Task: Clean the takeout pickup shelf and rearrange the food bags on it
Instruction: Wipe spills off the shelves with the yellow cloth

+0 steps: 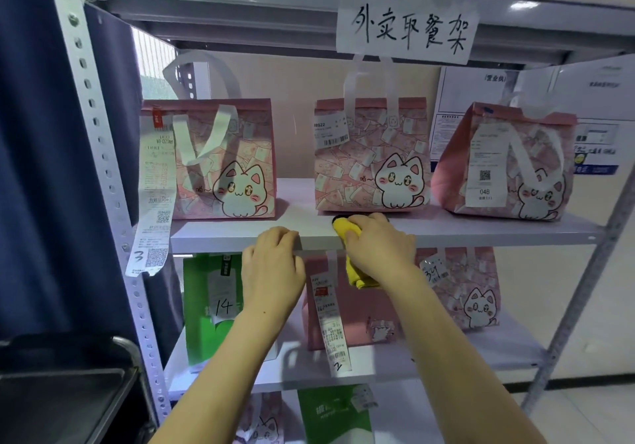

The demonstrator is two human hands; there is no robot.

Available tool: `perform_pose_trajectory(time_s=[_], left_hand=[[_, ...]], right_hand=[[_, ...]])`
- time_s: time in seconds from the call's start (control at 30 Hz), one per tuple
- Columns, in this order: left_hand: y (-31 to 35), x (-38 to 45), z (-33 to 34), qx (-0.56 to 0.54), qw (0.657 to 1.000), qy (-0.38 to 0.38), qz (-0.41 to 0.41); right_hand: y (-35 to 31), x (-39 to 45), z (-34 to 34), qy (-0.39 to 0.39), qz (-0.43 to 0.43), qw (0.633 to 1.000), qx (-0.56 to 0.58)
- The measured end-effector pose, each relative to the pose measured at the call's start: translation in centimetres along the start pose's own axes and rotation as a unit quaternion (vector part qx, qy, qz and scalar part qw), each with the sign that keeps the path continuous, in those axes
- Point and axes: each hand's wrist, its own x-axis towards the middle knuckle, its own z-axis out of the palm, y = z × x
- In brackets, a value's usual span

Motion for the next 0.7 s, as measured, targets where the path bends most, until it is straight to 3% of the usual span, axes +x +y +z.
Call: perform_pose_trajectory(time_s=[0.33,0.53,0.7], left_hand=[[-0.1,0.2,-0.9,-0.014,0.999,-0.036,0.024],[-1.0,0.4,-1.7,-0.051,0.998,-0.034,0.019],[-2.4,0.6,-2.5,0.002,1.0,-0.023,-0.004]], right_hand=[[-0.8,0.3,-0.6,-0.016,0.047,0.999,-0.005],[-5.8,-0.3,0.7,-0.044,-0.026,0.998,-0.025],[-4.2,-0.5,-0.5,-0.044,-0.027,0.998,-0.023]])
